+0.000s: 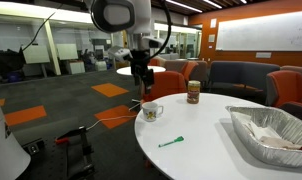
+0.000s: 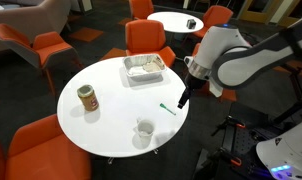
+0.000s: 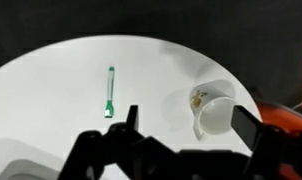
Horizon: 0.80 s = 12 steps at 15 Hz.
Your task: Move the cup from left to right
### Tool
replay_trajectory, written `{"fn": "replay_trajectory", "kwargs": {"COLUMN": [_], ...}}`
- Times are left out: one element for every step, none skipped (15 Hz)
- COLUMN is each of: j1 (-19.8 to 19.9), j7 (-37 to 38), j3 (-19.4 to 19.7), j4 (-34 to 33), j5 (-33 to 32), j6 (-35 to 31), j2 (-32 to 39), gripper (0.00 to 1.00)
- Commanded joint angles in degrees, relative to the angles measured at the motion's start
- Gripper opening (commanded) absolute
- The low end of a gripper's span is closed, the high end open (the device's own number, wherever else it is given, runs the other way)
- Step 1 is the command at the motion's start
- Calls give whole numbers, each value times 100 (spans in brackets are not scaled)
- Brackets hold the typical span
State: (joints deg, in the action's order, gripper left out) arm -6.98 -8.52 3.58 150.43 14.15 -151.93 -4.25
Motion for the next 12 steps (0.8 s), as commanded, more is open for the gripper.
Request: {"fn": "replay_trajectory", "kwargs": {"j1": [90,213,328,440,533,576,566,597,628,600,641,631], "j7": [-595,-708,-684,-629,-537,-380,-200,-148,-110,-51,-98,-82], "j3": [-298,-499,-664,-818,-931,-988,-977,-1000,-1026,-1014,-1075,-1099], "j4": [-782,-1052,-1335,-1629,-1916,-2203,-2465,-2706,-2930,-3096,-3249,-3352], "j5": [953,1145,1177,1163,1048,890,726,628,550,417,358,274], "j6": [-383,-443,-469,-447,-427,-416,-399,-378,-333,-358,-364,-360], "j2": [1348,1760,2149,2518,2864,3205,3502,3770,4003,4185,4337,4426], "gripper": [100,100,100,100,100,100,100,100,100,75,74,66]}}
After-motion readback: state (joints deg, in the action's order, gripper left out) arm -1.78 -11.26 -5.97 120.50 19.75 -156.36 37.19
